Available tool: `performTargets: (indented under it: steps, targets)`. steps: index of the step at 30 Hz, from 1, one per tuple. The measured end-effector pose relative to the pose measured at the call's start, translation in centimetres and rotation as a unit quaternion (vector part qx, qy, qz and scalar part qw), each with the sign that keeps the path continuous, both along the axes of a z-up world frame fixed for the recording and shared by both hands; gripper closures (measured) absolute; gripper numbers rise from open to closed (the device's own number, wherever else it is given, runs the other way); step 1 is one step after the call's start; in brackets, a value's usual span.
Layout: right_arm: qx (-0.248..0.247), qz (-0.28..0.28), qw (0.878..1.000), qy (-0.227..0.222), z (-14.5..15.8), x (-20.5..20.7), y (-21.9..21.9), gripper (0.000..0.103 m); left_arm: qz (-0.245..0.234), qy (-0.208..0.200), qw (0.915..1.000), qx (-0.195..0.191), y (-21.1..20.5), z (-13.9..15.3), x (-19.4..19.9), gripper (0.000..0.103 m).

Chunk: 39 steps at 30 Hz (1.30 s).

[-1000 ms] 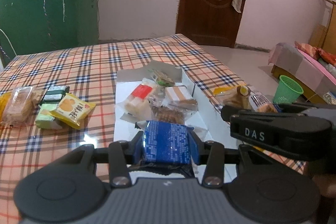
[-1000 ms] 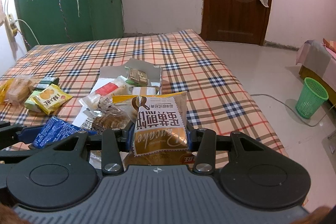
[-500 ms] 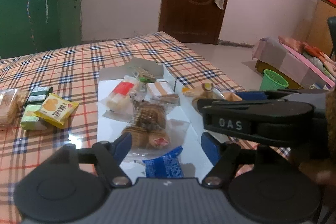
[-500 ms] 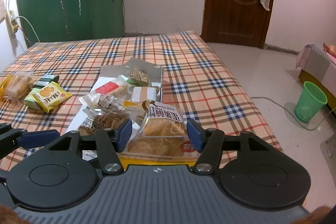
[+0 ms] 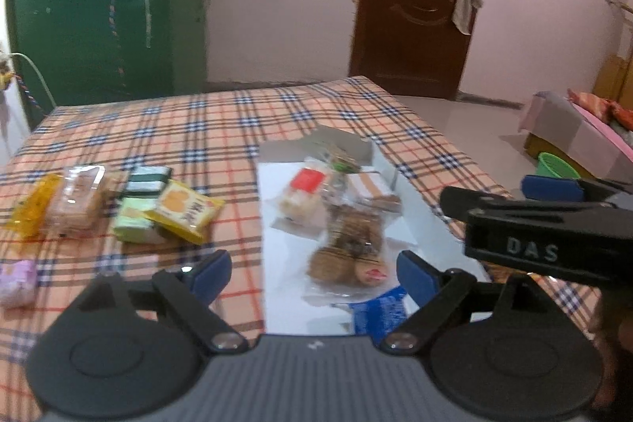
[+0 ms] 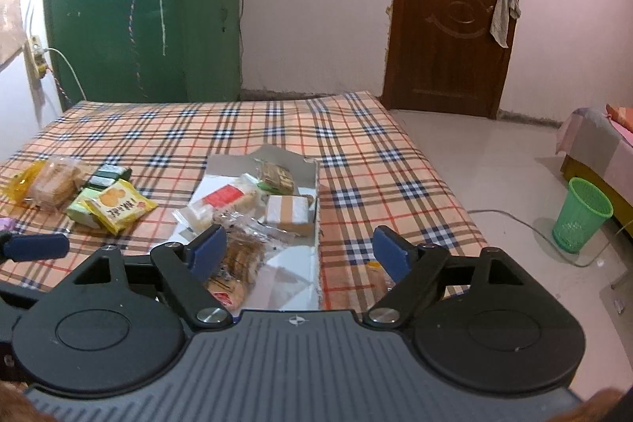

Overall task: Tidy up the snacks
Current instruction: 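Withdraw both tools from the box back toward the snack pile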

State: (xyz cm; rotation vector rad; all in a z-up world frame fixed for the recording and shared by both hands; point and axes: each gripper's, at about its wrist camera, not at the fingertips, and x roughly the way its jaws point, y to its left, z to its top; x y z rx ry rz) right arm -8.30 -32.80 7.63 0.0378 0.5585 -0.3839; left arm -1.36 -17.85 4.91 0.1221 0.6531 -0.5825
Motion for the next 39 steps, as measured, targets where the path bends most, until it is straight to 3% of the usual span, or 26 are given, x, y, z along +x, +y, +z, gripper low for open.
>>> performTargets:
  steps: [6,12,39]
  targets:
    - [0.007,0.005,1.0,-0.008,-0.3,-0.6,1.6,0.001,0.016,-0.023,0.9993,0.023,1.8,0.2,-0.4,0.011]
    - [0.011,0.013,1.0,-0.001,-1.2,-0.2,2.9,0.001,0.041,-0.022,0.9981,0.04,3.9,-0.4,-0.2,0.01]
    - [0.011,0.091,0.996,0.015,-2.7,3.9,9.9,0.0,0.147,-0.029,0.9881,0.034,12.8,-0.6,1.6,0.01]
